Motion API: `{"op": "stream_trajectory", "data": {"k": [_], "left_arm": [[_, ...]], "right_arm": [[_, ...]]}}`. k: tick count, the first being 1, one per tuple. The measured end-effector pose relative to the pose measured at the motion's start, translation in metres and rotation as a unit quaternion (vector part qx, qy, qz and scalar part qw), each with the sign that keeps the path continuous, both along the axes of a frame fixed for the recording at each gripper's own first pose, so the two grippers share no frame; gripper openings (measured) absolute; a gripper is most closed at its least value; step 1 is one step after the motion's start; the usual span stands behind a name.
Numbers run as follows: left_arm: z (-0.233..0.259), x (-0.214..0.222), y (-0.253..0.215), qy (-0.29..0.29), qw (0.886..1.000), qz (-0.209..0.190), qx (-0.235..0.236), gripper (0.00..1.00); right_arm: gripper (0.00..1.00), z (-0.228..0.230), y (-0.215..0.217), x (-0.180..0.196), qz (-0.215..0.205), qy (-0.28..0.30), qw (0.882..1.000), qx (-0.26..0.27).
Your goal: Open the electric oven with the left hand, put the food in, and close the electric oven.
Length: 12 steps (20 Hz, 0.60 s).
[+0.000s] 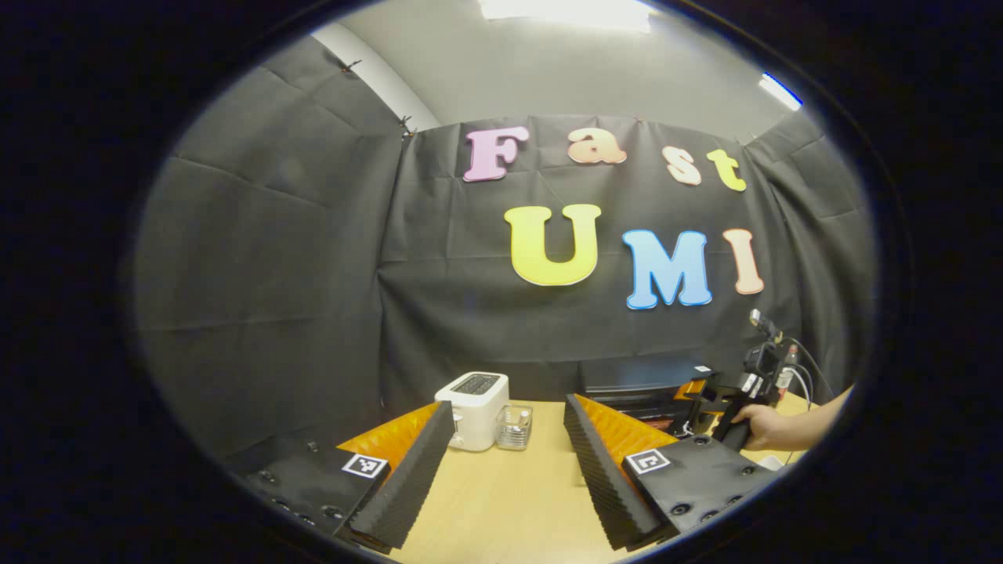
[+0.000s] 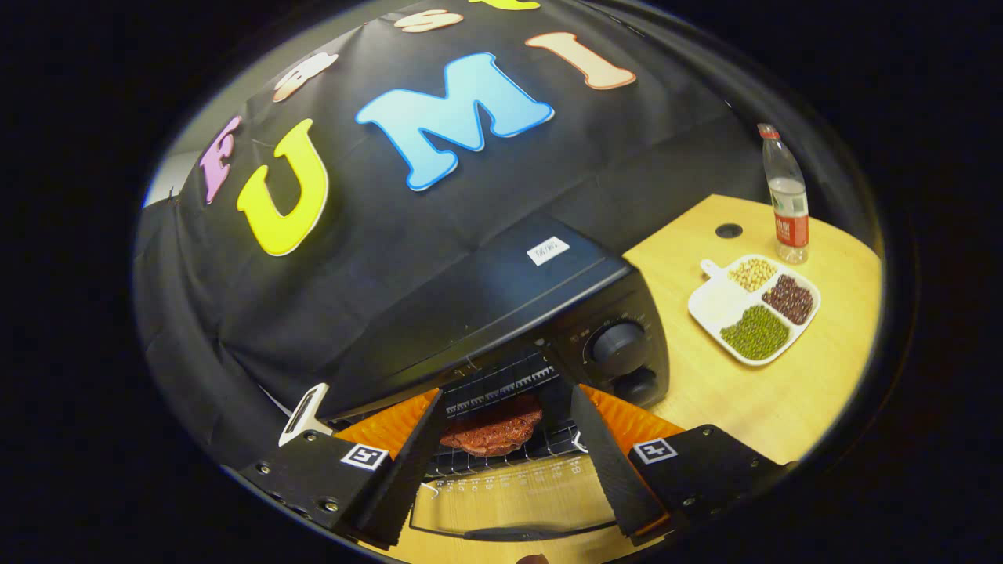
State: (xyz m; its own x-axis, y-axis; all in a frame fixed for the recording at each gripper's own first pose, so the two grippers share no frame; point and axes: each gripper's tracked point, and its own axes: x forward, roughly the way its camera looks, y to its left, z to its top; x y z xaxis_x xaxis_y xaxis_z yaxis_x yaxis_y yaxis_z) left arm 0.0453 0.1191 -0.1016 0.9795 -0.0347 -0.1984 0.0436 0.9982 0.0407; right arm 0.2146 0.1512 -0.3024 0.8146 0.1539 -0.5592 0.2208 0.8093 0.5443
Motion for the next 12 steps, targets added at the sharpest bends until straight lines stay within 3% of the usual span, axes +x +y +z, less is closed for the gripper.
{"op": "stream_trajectory", "data": {"k": [7, 12], "left_arm": [[-0.012, -0.004, -0.064, 0.008, 1.000, -0.017, -0.010, 0.99], [-0.035, -0.007, -0.121, 0.023, 0.999, -0.030, -0.016, 0.99]], "right_arm": [[0.98, 0.069, -0.081, -0.078, 0.046, -0.064, 0.993, -0.085], [0.97, 0.118, -0.166, -0.124, 0.040, -0.102, 0.982, -0.152]]}}
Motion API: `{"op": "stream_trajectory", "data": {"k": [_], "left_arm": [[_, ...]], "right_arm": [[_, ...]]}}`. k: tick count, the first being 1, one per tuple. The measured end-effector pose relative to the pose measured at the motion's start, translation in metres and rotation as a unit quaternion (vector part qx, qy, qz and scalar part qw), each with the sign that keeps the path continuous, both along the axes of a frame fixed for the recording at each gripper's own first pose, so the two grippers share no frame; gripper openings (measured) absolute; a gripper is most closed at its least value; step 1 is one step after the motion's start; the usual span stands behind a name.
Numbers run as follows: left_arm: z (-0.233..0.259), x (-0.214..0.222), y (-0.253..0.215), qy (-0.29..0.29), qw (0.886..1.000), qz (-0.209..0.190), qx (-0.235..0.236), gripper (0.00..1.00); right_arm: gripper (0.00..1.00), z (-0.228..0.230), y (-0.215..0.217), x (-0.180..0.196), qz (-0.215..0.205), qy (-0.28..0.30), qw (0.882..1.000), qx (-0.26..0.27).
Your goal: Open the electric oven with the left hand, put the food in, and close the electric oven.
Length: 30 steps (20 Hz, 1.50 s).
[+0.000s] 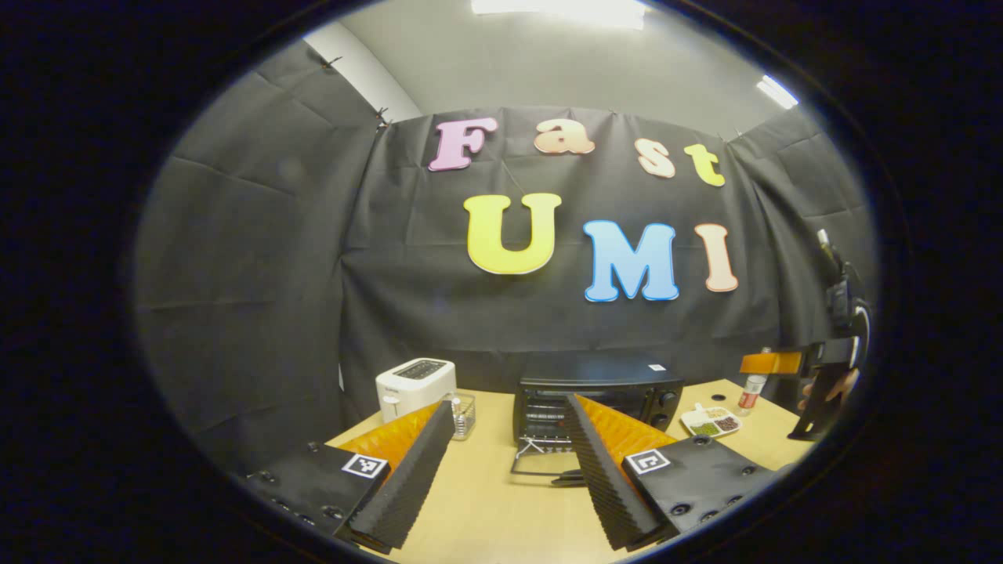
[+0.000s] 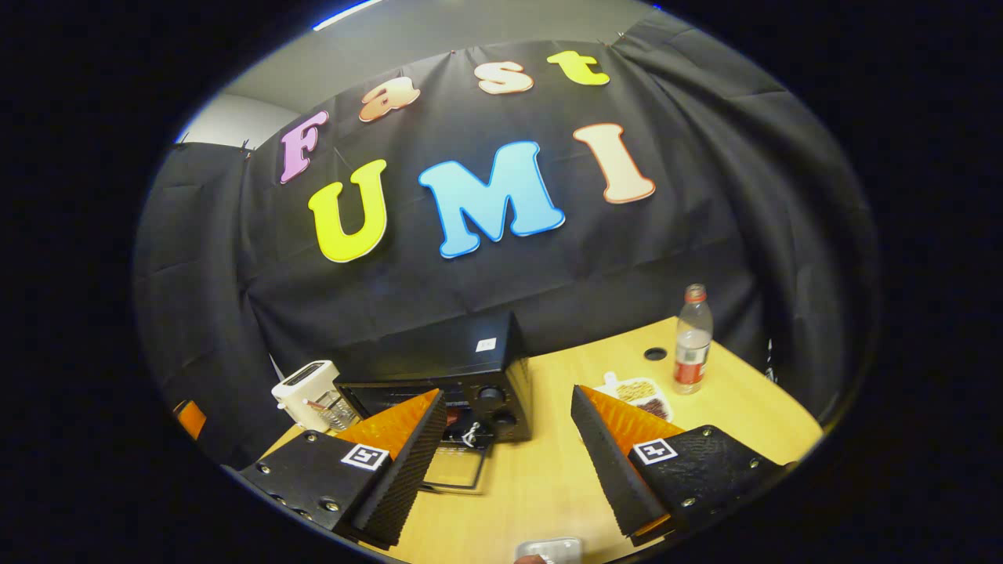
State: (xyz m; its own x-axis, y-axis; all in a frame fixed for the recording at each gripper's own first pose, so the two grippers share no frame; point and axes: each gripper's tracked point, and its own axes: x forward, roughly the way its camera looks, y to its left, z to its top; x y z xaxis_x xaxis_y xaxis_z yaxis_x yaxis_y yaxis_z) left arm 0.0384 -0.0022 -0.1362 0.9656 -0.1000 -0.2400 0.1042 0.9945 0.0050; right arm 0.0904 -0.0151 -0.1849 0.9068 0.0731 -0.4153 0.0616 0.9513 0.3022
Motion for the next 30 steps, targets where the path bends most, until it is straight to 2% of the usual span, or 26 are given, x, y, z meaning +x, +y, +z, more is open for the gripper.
{"op": "stream_trajectory", "data": {"k": [4, 7, 8, 9, 11, 14, 15, 16, 17, 19, 20, 24, 27, 28, 29, 30], "left_arm": [[-0.039, -0.006, -0.044, 0.029, 1.000, -0.006, 0.009, 0.99], [-0.075, -0.010, -0.075, 0.063, 0.998, -0.009, -0.007, 0.99], [-0.088, -0.010, -0.083, 0.080, 0.997, -0.010, -0.010, 0.99], [-0.100, -0.010, -0.092, 0.094, 0.995, -0.015, -0.013, 0.99], [-0.130, -0.003, -0.107, 0.119, 0.993, -0.026, -0.007, 0.95], [-0.189, 0.009, -0.126, 0.181, 0.982, -0.051, 0.004, 0.95], [-0.207, 0.010, -0.129, 0.203, 0.978, -0.056, 0.004, 0.91], [-0.224, 0.015, -0.131, 0.222, 0.973, -0.057, 0.004, 0.99], [-0.237, 0.018, -0.130, 0.242, 0.969, -0.053, 0.006, 0.95], [-0.257, 0.025, -0.132, 0.265, 0.963, -0.057, 0.011, 0.92], [-0.266, 0.029, -0.133, 0.276, 0.959, -0.061, 0.017, 0.95], [-0.302, 0.038, -0.136, 0.324, 0.943, -0.068, 0.034, 0.95], [-0.319, 0.044, -0.139, 0.338, 0.938, -0.070, 0.042, 0.95], [-0.323, 0.046, -0.141, 0.341, 0.936, -0.073, 0.046, 0.92], [-0.327, 0.048, -0.141, 0.344, 0.935, -0.075, 0.051, 0.99], [-0.330, 0.051, -0.142, 0.345, 0.934, -0.077, 0.056, 0.99]], "right_arm": [[0.97, 0.031, -0.059, -0.026, -0.010, -0.037, 0.998, -0.041], [0.97, 0.050, -0.088, -0.044, -0.011, -0.073, 0.993, -0.087], [0.94, 0.052, -0.099, -0.050, -0.015, -0.075, 0.992, -0.105], [0.97, 0.055, -0.104, -0.055, -0.017, -0.076, 0.990, -0.113], [0.97, 0.064, -0.105, -0.061, -0.019, -0.086, 0.989, -0.121], [0.97, 0.067, -0.115, -0.067, -0.035, -0.082, 0.986, -0.139], [0.98, 0.067, -0.114, -0.068, -0.037, -0.080, 0.986, -0.141], [0.97, 0.068, -0.118, -0.066, -0.042, -0.078, 0.985, -0.147], [0.97, 0.068, -0.122, -0.066, -0.050, -0.074, 0.984, -0.155], [0.98, 0.069, -0.127, -0.066, -0.065, -0.066, 0.983, -0.160], [0.97, 0.072, -0.129, -0.066, -0.073, -0.067, 0.982, -0.163], [0.98, 0.069, -0.137, -0.072, -0.091, -0.054, 0.976, -0.190], [0.98, 0.067, -0.143, -0.075, -0.103, -0.041, 0.973, -0.202], [0.98, 0.067, -0.145, -0.077, -0.108, -0.037, 0.973, -0.202], [0.98, 0.068, -0.147, -0.078, -0.112, -0.035, 0.972, -0.201], [0.97, 0.068, -0.148, -0.079, -0.117, -0.035, 0.972, -0.201]]}}
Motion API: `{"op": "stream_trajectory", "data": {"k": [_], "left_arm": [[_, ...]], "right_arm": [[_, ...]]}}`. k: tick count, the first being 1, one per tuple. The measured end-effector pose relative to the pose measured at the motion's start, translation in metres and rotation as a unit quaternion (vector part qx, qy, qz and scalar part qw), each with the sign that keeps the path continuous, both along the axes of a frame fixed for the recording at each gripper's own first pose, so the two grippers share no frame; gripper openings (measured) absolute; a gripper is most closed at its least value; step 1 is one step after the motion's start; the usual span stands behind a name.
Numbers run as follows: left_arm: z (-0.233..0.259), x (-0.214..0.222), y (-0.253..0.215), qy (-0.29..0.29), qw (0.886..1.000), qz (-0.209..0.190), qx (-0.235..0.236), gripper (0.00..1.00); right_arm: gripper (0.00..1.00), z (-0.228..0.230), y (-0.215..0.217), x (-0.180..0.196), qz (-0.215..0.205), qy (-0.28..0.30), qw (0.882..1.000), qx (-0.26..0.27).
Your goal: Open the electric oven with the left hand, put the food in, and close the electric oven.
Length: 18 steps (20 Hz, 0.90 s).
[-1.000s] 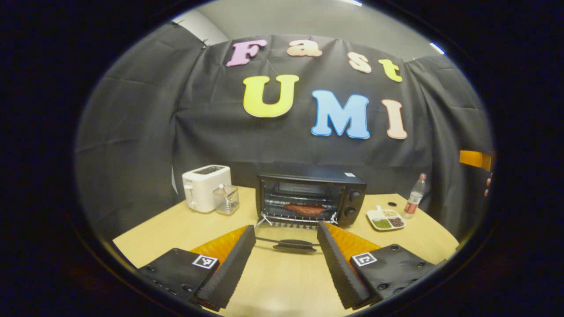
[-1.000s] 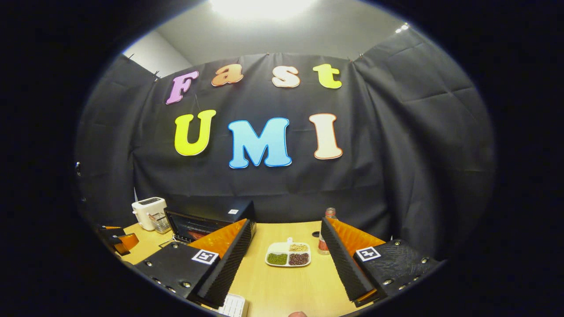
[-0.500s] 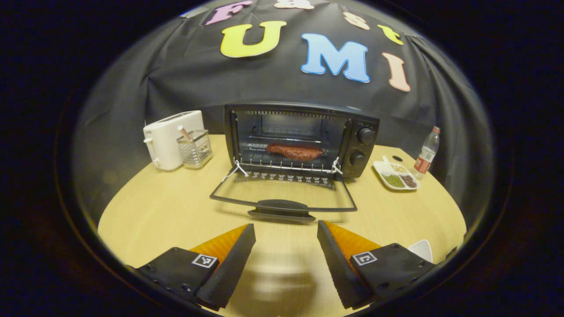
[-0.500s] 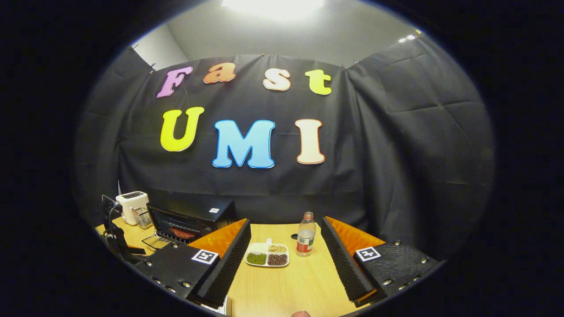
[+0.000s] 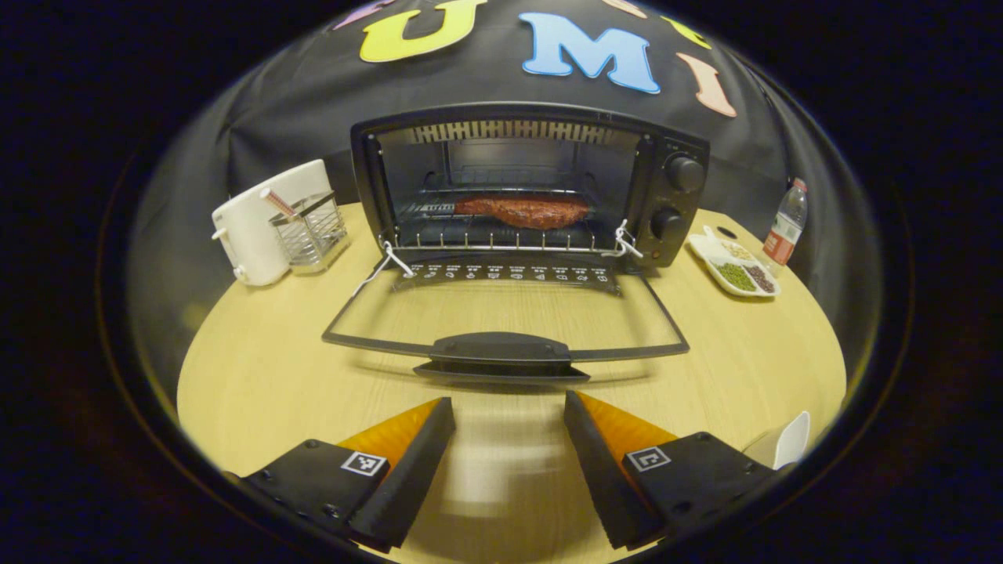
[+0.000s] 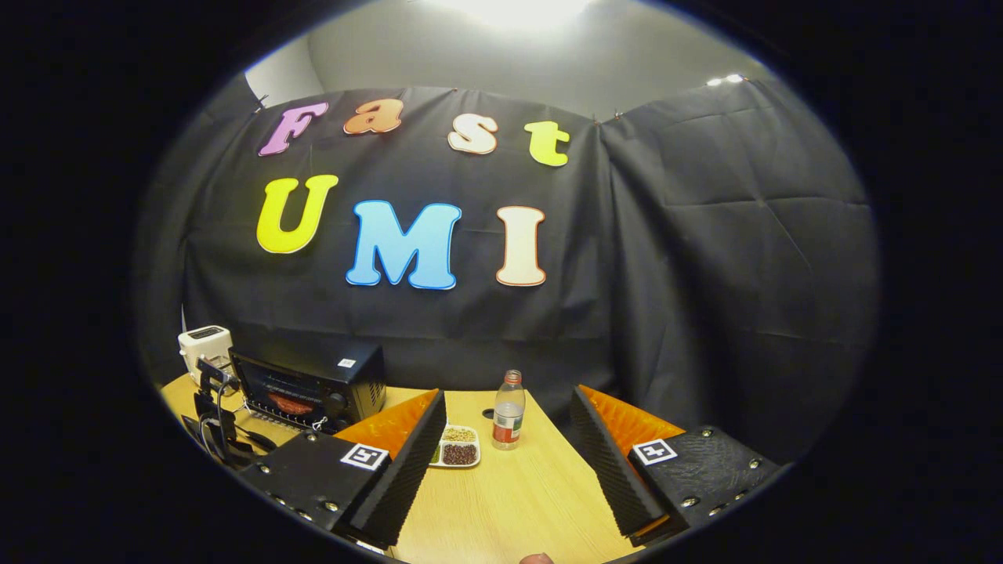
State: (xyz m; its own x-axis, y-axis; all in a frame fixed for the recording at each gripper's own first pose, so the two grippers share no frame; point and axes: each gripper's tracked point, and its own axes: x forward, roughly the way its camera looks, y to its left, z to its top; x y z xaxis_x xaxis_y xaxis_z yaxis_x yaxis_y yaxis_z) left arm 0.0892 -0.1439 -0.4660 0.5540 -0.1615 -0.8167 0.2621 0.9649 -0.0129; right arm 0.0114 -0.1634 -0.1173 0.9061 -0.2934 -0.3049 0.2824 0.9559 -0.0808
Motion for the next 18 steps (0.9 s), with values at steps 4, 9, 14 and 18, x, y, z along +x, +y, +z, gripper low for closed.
{"op": "stream_trajectory", "data": {"k": [4, 9, 14, 18], "left_arm": [[-0.007, 0.004, -0.002, 0.003, 1.000, -0.005, 0.006, 0.95], [-0.003, 0.007, -0.002, -0.001, 1.000, -0.027, 0.004, 0.97], [0.010, 0.010, -0.002, -0.021, 0.999, -0.040, 0.010, 0.99], [0.033, 0.013, -0.003, -0.051, 0.998, -0.045, 0.003, 0.95]], "right_arm": [[0.98, -0.002, -0.008, -0.006, -0.012, 0.004, 1.000, -0.008], [0.98, -0.016, -0.014, -0.011, -0.024, 0.015, 1.000, 0.006], [0.97, -0.016, -0.010, -0.007, -0.014, 0.010, 1.000, 0.008], [0.97, -0.013, -0.003, -0.003, 0.001, 0.005, 1.000, -0.001]]}}
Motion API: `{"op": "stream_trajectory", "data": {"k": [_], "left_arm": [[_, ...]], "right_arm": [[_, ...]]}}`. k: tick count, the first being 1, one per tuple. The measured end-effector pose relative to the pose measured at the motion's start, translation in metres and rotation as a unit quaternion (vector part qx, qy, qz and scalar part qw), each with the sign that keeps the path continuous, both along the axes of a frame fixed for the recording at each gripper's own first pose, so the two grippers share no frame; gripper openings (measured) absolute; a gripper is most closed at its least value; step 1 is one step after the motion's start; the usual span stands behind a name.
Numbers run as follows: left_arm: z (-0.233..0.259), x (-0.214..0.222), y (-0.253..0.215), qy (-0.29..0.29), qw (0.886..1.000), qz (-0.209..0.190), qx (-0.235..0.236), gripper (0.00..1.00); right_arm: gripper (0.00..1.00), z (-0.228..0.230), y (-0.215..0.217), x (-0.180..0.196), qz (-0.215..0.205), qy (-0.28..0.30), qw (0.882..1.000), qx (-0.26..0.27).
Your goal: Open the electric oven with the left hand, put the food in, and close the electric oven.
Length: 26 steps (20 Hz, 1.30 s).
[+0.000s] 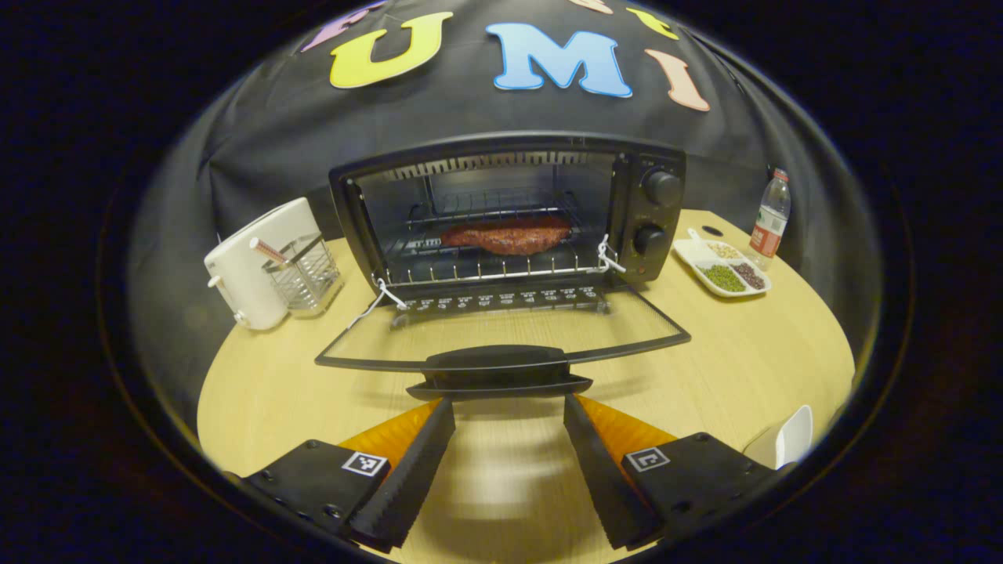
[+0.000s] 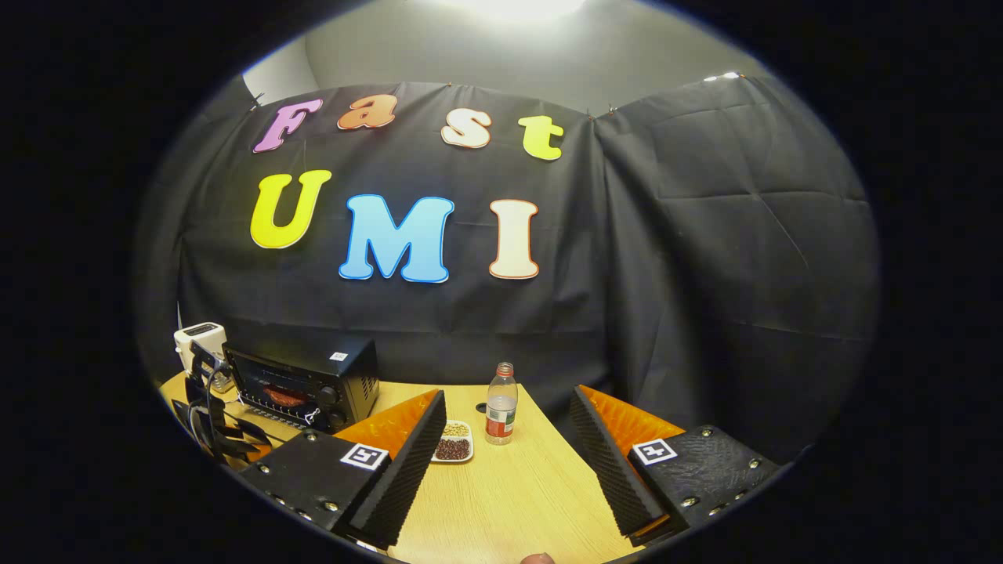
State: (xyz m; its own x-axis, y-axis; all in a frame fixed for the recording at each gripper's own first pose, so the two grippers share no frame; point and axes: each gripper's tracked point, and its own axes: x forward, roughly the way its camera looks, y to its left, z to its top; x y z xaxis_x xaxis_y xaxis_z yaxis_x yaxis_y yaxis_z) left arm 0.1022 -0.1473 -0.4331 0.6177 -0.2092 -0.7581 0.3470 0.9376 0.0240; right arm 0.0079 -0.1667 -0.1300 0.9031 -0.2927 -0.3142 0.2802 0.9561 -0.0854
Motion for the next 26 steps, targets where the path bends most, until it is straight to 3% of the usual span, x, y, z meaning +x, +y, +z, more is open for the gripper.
{"op": "stream_trajectory", "data": {"k": [7, 12, 13, 14, 17, 18, 19, 20, 23, 24, 25, 26], "left_arm": [[0.069, 0.036, -0.003, -0.100, 0.995, -0.013, -0.012, 0.99], [0.104, 0.088, -0.032, -0.148, 0.988, -0.032, -0.016, 0.95], [0.112, 0.093, -0.039, -0.159, 0.986, -0.037, -0.019, 0.99], [0.117, 0.094, -0.045, -0.164, 0.985, -0.043, -0.023, 0.90], [0.135, 0.083, -0.060, -0.179, 0.982, -0.046, -0.046, 0.99], [0.146, 0.080, -0.064, -0.186, 0.980, -0.042, -0.058, 0.90], [0.160, 0.075, -0.064, -0.195, 0.978, -0.036, -0.069, 0.99], [0.174, 0.069, -0.064, -0.203, 0.975, -0.029, -0.079, 0.94], [0.229, 0.048, -0.061, -0.242, 0.965, -0.012, -0.099, 0.94], [0.248, 0.039, -0.057, -0.256, 0.961, -0.007, -0.101, 0.90], [0.265, 0.030, -0.055, -0.267, 0.958, -0.002, -0.104, 0.98], [0.282, 0.018, -0.052, -0.275, 0.956, 0.005, -0.106, 0.98]], "right_arm": [[0.97, 0.000, 0.002, 0.004, 0.000, -0.004, 1.000, 0.004], [0.97, 0.003, 0.001, -0.002, -0.007, -0.008, 1.000, 0.001], [0.97, 0.003, 0.000, -0.004, -0.008, -0.008, 1.000, 0.000], [0.97, 0.004, 0.000, -0.006, -0.009, -0.009, 1.000, -0.001], [0.97, 0.009, -0.002, -0.011, -0.014, -0.017, 1.000, 0.004], [0.97, 0.012, -0.002, -0.012, -0.014, -0.021, 1.000, 0.007], [0.97, 0.014, -0.002, -0.013, -0.012, -0.024, 1.000, 0.009], [0.97, 0.016, -0.001, -0.014, -0.009, -0.028, 1.000, 0.010], [0.98, 0.028, 0.008, -0.016, 0.016, -0.045, 0.999, 0.017], [0.97, 0.032, 0.013, -0.016, 0.027, -0.052, 0.998, 0.020], [0.97, 0.035, 0.018, -0.017, 0.038, -0.056, 0.997, 0.026], [0.97, 0.036, 0.024, -0.019, 0.050, -0.060, 0.996, 0.036]]}}
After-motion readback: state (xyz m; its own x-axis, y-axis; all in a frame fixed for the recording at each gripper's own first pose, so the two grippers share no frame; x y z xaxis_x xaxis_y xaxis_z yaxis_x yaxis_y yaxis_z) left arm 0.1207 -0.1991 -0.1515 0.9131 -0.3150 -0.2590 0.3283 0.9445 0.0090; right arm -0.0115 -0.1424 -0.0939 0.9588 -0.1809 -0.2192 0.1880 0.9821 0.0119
